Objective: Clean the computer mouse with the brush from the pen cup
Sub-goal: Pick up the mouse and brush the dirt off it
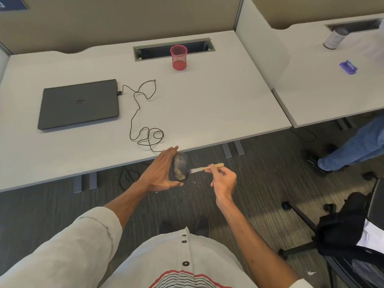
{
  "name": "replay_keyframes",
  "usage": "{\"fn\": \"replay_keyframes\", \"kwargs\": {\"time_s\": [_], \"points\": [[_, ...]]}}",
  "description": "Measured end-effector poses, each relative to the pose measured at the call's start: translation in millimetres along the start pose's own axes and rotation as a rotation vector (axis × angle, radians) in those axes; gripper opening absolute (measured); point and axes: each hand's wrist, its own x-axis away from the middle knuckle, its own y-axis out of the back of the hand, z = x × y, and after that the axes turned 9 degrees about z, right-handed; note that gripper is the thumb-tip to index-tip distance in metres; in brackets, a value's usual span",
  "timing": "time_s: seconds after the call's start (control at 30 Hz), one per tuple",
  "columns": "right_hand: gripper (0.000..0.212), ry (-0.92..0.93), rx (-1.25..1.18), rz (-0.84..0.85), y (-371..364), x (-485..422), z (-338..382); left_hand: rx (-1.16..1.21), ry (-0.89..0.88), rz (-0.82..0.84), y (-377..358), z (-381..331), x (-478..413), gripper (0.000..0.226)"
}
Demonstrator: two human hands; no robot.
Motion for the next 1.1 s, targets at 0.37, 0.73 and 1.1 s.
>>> {"fn": "replay_keyframes", "kwargs": {"time_s": [0.37,0.73,1.1], "points": [[0.009,0.107,0.004,0.14,-9,20,-6,-0.017,0.008,0.016,-12,-12,2,0.13],[0.015,0.088,0.081,0.036,26,14,-23,-0.048,0.042,0.008,-21,-19,1,0.133],[0.015,0.222,0.065,0.185,20,25,-26,-0.044,0.059,-0.014,-24,-28,-2,0.131]]}}
